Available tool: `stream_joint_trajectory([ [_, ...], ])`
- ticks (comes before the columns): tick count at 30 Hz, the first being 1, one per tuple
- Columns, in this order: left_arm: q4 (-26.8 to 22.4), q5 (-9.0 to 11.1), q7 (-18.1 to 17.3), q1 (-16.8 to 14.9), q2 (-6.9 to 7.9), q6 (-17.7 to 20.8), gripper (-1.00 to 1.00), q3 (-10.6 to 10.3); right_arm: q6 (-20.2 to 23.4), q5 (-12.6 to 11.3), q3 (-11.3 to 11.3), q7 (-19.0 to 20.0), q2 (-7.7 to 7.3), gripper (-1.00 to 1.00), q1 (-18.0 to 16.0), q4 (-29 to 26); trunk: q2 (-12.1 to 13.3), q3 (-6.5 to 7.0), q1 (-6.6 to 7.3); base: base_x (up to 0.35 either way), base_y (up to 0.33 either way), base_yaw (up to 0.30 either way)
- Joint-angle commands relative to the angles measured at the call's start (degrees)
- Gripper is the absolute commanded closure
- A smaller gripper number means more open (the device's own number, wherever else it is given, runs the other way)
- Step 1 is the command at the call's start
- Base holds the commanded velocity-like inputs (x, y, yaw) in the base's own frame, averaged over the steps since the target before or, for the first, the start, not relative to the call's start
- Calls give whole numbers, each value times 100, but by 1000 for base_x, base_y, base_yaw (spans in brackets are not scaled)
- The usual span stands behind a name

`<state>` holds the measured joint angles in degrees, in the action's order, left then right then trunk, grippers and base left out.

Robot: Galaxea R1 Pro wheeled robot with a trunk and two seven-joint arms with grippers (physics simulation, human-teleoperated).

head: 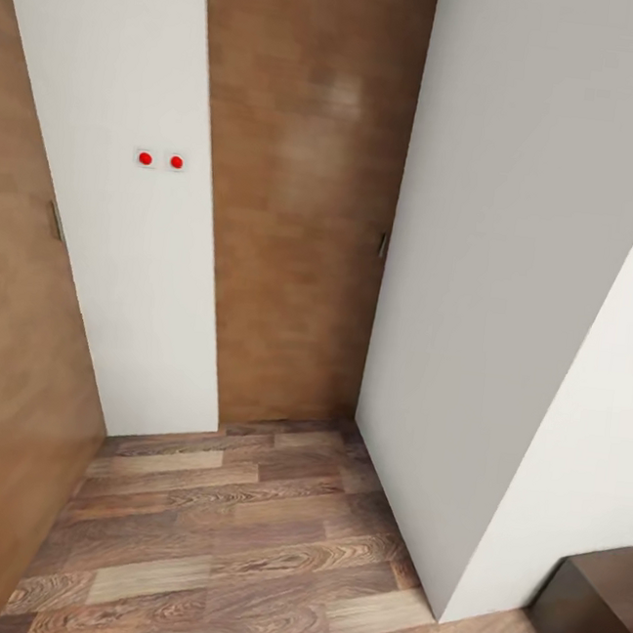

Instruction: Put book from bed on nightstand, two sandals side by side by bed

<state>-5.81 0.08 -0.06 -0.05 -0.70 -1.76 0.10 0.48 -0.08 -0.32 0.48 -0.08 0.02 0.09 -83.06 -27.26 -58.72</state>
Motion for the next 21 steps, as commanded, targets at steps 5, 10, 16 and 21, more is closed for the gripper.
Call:
stream_joint_trajectory([
  [5, 1, 5, -2, -2, 0, -17, -100, 7, 5, -1, -3, 5, -1, -100, -2, 0, -2, -4, -1, 226, 0, -239],
  [10, 1, 4, -3, 1, 0, -17, -100, 6, 5, -1, -3, 5, -1, -100, -2, 0, -2, -4, -1, 309, 0, -206],
  [16, 1, 1, -1, 0, 0, -17, -100, 8, 5, -1, -3, 5, -5, -100, -2, -2, -2, -4, -1, 229, 0, -66],
  [21, 1, 1, -1, 1, 0, -17, -100, 3, 5, -1, -3, 5, -4, -100, -2, 0, -2, -4, -1, 60, 0, -13],
])
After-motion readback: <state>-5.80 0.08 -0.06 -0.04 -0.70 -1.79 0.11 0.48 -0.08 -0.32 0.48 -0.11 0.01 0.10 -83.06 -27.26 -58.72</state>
